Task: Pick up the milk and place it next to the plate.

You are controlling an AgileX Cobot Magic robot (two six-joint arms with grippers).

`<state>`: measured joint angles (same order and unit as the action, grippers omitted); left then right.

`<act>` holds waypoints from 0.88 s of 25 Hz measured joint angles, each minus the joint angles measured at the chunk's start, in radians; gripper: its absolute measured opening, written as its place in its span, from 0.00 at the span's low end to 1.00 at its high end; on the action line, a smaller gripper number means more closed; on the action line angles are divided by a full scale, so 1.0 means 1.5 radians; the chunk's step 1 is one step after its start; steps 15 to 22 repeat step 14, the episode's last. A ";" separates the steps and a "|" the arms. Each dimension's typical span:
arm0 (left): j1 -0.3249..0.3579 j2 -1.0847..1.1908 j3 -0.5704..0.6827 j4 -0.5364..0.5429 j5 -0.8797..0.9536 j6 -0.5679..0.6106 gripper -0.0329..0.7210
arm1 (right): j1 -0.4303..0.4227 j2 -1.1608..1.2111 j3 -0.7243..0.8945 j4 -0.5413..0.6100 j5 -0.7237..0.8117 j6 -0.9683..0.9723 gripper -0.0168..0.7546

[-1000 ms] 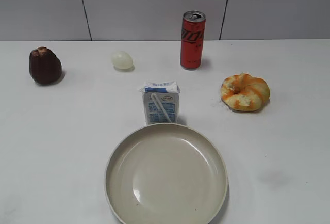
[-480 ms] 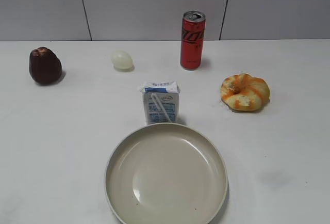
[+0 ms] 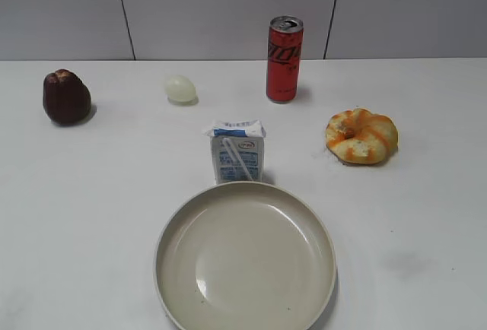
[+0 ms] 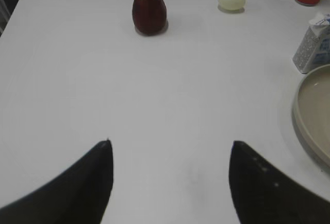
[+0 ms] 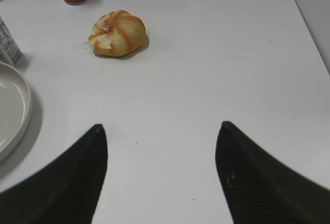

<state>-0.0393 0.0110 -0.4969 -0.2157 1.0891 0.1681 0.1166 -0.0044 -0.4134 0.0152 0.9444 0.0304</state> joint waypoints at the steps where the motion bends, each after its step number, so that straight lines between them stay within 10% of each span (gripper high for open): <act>1: 0.000 0.000 0.000 0.000 0.000 0.000 0.73 | 0.000 0.000 0.000 0.000 0.000 0.000 0.67; 22: 0.000 0.000 0.000 0.000 0.000 0.000 0.71 | 0.000 0.000 0.000 0.000 0.000 0.000 0.67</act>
